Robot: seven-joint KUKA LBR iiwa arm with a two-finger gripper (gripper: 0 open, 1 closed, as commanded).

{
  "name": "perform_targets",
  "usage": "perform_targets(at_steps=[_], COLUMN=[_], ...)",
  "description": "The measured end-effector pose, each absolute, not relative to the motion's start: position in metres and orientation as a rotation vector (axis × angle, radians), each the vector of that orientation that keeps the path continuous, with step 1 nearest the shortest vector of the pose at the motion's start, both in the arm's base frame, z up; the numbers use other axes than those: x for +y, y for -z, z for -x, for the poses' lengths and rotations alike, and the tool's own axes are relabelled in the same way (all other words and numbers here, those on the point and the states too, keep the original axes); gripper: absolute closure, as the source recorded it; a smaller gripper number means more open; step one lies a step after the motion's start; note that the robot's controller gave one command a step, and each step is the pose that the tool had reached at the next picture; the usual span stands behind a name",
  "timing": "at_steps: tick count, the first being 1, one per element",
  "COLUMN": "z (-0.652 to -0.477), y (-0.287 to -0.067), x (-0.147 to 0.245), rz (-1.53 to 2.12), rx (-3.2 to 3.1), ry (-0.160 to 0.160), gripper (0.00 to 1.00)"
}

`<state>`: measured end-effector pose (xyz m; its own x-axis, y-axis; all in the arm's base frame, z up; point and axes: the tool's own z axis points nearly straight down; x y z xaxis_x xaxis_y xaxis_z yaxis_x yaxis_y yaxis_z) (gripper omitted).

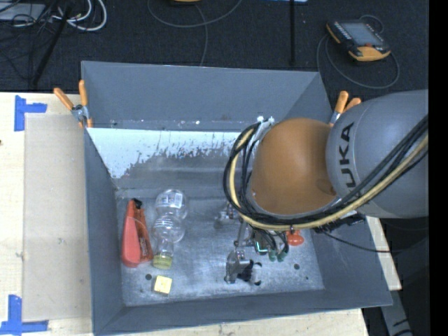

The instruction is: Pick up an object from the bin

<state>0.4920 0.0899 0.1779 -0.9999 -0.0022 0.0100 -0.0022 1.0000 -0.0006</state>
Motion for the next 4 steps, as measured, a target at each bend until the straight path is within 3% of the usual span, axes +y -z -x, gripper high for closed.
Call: perform_targets(at_steps=[1, 2, 3, 4], z=[-0.494, -0.484, -0.513, -0.513], y=[-0.182, -0.153, -0.109, -0.109], x=[0.089, 0.047, 0.041, 0.041], rz=[0.002, -0.093, -0.355, -0.353], rx=[-3.139, -3.141, -3.121, -3.121], ry=[0.0, 0.002, 0.001, 0.001], gripper=[0.0, 0.0, 1.0, 1.0])
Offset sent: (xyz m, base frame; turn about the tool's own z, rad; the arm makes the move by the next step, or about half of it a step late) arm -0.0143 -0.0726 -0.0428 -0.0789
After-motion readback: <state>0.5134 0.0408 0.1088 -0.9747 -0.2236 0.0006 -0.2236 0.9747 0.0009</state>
